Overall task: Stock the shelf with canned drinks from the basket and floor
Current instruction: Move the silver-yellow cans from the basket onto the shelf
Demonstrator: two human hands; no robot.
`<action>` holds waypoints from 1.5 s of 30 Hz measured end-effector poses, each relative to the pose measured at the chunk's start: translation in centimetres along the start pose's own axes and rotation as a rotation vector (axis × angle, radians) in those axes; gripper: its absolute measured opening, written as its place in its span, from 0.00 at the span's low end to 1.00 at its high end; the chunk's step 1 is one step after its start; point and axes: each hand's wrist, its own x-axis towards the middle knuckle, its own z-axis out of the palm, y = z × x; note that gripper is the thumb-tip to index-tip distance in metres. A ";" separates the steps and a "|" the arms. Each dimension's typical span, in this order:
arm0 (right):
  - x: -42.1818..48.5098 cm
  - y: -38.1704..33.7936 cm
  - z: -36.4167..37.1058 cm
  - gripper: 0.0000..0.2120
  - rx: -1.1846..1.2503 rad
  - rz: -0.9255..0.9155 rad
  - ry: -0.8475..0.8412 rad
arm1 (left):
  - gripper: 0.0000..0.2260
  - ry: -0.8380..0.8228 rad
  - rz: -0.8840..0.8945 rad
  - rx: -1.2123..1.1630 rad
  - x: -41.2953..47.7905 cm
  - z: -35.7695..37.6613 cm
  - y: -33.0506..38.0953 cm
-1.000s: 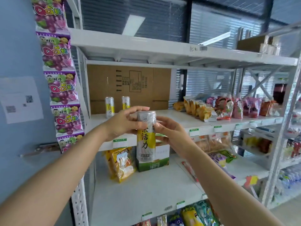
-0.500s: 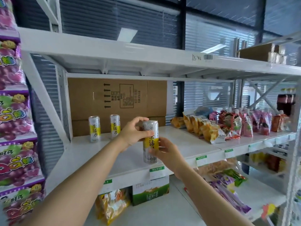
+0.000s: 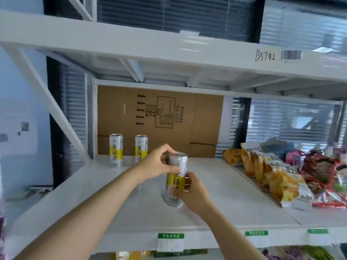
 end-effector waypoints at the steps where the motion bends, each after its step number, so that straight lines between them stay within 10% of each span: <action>1: 0.7 0.2 0.1 0.23 -0.029 0.000 -0.013 | 0.18 0.012 0.013 0.069 0.5 -0.5 0.2; 11: 8.0 0.0 1.4 0.22 -0.276 0.030 -0.039 | 0.04 -0.010 0.100 0.760 7.7 -3.4 0.4; 45: 21.7 1.6 6.5 0.24 -0.225 0.083 -0.013 | 0.05 0.011 0.078 0.844 19.4 -6.3 -6.5</action>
